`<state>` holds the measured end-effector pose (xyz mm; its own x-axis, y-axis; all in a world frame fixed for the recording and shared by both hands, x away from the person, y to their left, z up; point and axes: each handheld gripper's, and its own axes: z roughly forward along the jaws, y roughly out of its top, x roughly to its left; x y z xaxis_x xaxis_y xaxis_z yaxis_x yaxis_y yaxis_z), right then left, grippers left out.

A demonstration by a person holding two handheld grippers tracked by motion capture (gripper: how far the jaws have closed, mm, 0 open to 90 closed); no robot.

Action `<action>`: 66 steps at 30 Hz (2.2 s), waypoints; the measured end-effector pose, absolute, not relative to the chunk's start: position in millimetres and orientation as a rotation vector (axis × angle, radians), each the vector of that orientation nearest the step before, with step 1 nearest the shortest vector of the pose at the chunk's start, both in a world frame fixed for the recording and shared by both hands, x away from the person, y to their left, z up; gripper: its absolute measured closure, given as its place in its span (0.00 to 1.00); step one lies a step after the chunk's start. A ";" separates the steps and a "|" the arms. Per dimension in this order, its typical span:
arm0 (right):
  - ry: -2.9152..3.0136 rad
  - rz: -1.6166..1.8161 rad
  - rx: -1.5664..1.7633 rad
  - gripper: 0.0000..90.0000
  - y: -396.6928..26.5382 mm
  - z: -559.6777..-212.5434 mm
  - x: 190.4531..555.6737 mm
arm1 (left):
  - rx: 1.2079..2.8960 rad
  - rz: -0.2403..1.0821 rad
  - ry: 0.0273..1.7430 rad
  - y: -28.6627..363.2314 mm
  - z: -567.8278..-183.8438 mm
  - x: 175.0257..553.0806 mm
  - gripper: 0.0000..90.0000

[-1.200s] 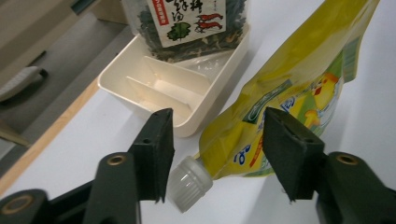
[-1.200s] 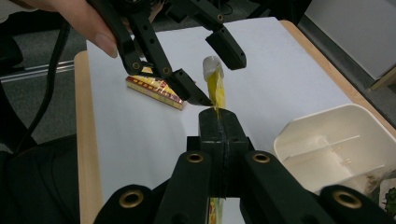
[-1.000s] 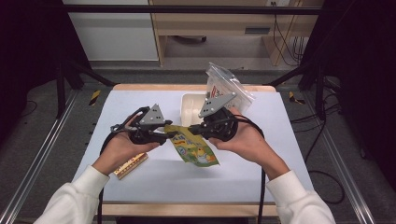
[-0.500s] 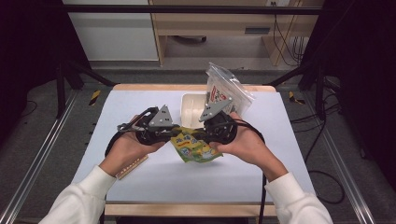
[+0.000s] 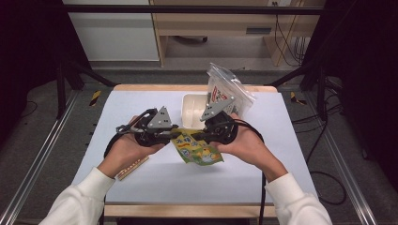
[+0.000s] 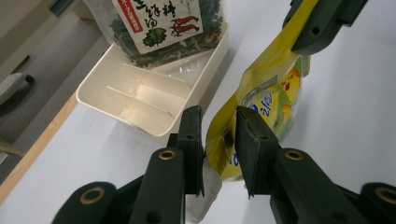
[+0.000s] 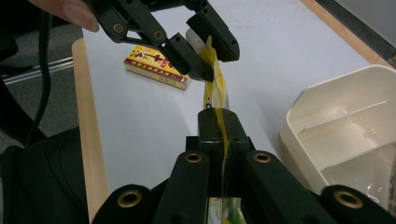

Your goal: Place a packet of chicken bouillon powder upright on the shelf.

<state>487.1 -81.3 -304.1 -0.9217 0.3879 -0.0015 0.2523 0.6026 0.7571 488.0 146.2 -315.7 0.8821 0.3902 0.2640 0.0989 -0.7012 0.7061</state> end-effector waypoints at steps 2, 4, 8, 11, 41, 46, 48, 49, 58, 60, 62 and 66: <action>2.664 1.236 0.545 1.00 -82.8 -304.3 488.0 | 2.318 0.520 0.344 145.1 -315.7 487.1 0.79; 2.665 1.238 0.544 1.00 -83.4 -304.4 488.2 | 2.322 0.529 0.335 144.4 -315.5 485.9 0.79; 2.664 1.253 0.551 1.00 -85.7 -304.2 487.5 | 2.318 0.534 0.334 143.4 -315.0 485.1 0.78; 2.664 1.257 0.552 1.00 -86.8 -304.1 487.3 | 2.310 0.533 0.338 142.7 -314.6 486.0 0.76; 2.499 1.532 0.920 1.00 -122.7 -306.1 491.4 | 2.117 0.598 0.700 200.5 -324.3 466.0 0.14; 2.398 1.630 0.982 1.00 -130.1 -297.2 489.1 | 2.081 0.581 0.762 216.7 -349.6 453.9 0.14; 2.339 1.678 1.003 1.00 -131.9 -289.9 488.5 | 2.070 0.558 0.789 221.0 -371.5 444.8 0.13; 2.339 1.678 1.003 1.00 -131.9 -289.9 488.5 | 2.070 0.558 0.789 221.0 -371.5 444.8 0.13; 2.172 1.781 1.056 1.00 -132.3 -270.3 492.3 | 2.037 0.584 0.846 230.4 -423.2 417.9 0.12; 2.140 1.792 1.058 1.00 -131.6 -265.6 493.7 | 2.007 0.601 0.873 235.2 -426.6 415.2 0.12; 2.129 1.792 1.058 1.00 -130.8 -263.2 494.7 | 2.005 0.604 0.879 237.5 -428.3 413.6 0.12; 2.078 1.778 1.061 1.00 -126.6 -255.8 500.6 | 2.010 0.583 0.904 241.1 -437.1 409.1 0.12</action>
